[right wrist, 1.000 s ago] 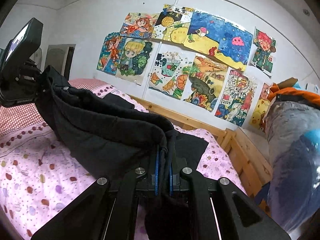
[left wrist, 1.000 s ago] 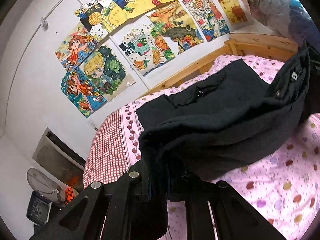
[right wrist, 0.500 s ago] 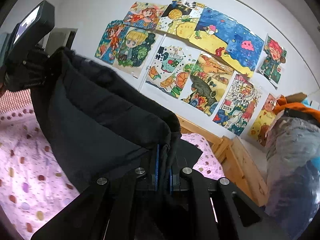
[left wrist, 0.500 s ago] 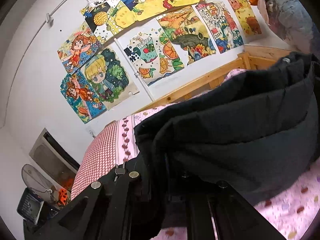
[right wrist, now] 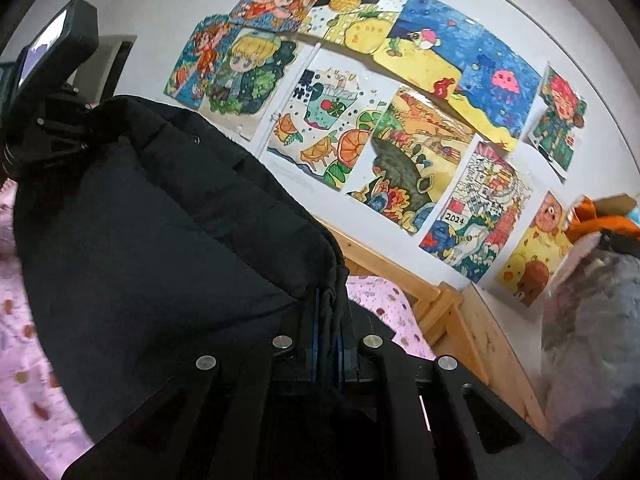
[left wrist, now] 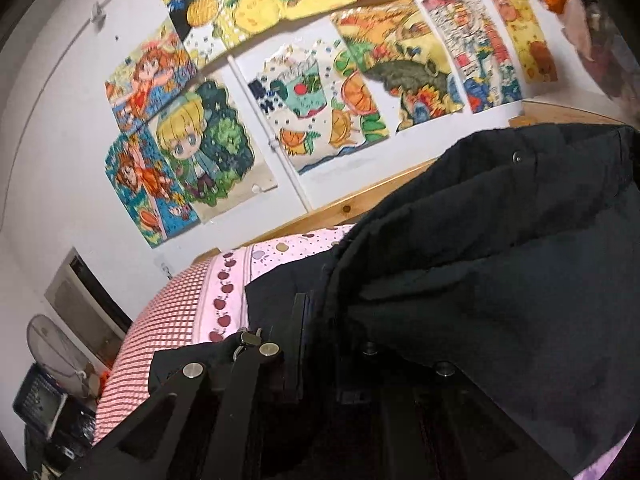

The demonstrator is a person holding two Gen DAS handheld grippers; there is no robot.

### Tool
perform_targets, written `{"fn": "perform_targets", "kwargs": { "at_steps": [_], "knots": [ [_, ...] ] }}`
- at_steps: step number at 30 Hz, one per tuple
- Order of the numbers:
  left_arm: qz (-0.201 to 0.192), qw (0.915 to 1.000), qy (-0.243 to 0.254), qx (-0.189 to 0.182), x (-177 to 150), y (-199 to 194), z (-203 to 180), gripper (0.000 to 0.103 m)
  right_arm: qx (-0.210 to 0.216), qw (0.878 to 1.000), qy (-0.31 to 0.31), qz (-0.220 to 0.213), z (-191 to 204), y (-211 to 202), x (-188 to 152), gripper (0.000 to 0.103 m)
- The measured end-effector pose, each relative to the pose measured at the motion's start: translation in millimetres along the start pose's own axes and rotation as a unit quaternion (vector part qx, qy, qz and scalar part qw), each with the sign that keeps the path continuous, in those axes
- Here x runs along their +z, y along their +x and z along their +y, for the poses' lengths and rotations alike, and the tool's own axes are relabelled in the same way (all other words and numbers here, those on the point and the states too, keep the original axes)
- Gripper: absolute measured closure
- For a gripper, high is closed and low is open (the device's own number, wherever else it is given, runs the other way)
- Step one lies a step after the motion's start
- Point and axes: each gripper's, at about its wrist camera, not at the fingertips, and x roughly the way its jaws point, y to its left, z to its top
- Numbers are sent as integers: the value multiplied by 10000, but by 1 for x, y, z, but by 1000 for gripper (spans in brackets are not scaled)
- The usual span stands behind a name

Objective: Fold large clothes

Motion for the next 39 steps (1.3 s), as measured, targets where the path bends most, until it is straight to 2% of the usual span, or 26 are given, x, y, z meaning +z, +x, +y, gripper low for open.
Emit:
{"fn": "perform_targets", "kwargs": {
  "at_steps": [10,17,24,27,29,34,35,37,39],
  "knots": [
    [138,9997,-210,-44,14,64,-1,94,-196,9996,-80,170,10,79,15,97],
    [251,9986,-421,-198,23,106,13,94,-308,9987,-250,306,25,134,30,97],
    [519,9975,-411,-231,24,150,4,94,-358,9968,-388,603,41,191,25,97],
    [688,9957,-470,-403,23,163,2,93,-321,9956,-463,751,50,213,19,97],
    [660,9939,-646,-606,22,163,8,91,-316,9948,-494,833,55,222,15,97],
    [586,9840,-1166,-1217,15,160,29,89,-195,9958,-424,783,53,218,13,93],
    [558,9823,-1220,-1307,14,156,31,89,-81,9965,-372,745,50,215,14,92],
    [469,9813,-1233,-1402,13,149,35,89,121,9978,-281,594,40,205,14,79],
    [315,9825,-1147,-1433,13,139,36,88,163,9990,-179,363,28,192,11,46]
  ]
}}
